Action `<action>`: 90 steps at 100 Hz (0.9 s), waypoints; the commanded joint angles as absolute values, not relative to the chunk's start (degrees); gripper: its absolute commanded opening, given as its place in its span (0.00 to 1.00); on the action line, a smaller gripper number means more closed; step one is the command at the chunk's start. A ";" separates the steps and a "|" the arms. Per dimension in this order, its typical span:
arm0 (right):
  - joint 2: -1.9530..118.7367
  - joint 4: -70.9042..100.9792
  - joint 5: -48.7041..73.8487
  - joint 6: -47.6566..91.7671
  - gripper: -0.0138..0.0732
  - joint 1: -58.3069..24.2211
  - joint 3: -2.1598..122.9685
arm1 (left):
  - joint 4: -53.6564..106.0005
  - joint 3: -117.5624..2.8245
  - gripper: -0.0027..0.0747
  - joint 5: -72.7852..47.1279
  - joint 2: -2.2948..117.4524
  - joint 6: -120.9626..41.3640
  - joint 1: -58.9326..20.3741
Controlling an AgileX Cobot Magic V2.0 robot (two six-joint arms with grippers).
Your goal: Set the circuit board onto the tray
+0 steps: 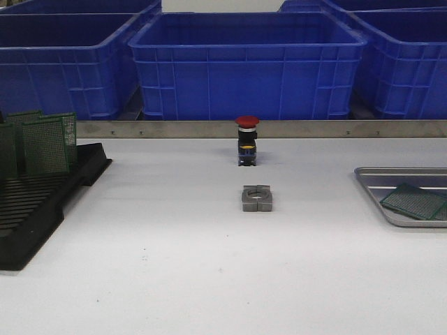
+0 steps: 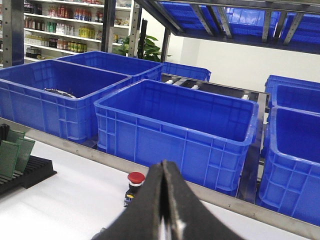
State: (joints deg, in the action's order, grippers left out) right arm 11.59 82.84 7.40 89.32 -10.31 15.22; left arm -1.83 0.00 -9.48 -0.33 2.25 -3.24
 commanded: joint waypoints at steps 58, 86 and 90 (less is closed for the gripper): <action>12.02 83.48 7.42 89.53 0.03 -10.40 16.78 | 0.00 2.76 0.01 -3.79 -2.05 0.78 -1.15; 12.02 83.48 7.42 89.53 0.03 -10.40 16.78 | 0.00 2.76 0.01 -3.79 -2.05 0.78 -1.15; 12.02 83.48 7.42 89.53 0.03 -10.40 16.78 | 0.00 2.76 0.01 -3.79 -2.05 0.78 -1.15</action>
